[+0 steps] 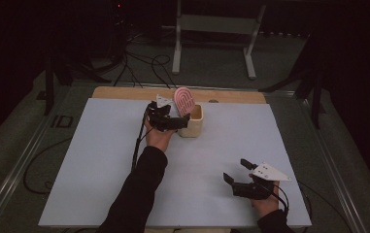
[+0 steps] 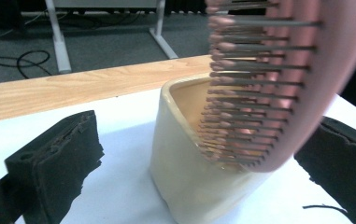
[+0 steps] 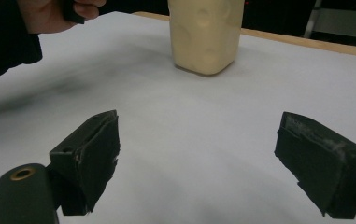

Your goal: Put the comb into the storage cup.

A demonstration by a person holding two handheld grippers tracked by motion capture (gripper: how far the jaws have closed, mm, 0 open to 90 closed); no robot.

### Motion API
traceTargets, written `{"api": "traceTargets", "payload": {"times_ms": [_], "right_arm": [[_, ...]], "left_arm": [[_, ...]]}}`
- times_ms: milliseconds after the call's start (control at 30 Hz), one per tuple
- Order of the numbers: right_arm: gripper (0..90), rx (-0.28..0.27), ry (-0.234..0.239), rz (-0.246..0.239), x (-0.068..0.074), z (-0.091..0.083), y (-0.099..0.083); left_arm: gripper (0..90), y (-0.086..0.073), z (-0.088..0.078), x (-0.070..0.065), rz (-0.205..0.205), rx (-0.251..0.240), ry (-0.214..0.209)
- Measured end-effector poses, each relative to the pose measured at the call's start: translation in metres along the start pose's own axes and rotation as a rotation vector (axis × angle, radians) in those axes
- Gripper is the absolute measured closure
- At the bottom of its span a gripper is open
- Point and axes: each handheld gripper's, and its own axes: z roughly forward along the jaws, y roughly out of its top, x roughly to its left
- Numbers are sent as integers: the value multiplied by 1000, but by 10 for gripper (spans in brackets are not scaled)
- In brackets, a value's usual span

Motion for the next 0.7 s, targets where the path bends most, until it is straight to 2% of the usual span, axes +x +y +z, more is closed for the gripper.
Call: {"api": "traceTargets", "payload": {"times_ms": [233, 600, 700], "right_arm": [[136, 0, 2, 1, 0, 0, 0], [136, -1, 0, 1, 0, 0, 0], [136, 0, 1, 0, 0, 0, 0]], "left_arm": [[3, -1, -5, 2, 20, -11, -13], [3, -2, -16, 2, 90, -7, -58], [3, -3, -19, 3, 98, -7, -68]]}}
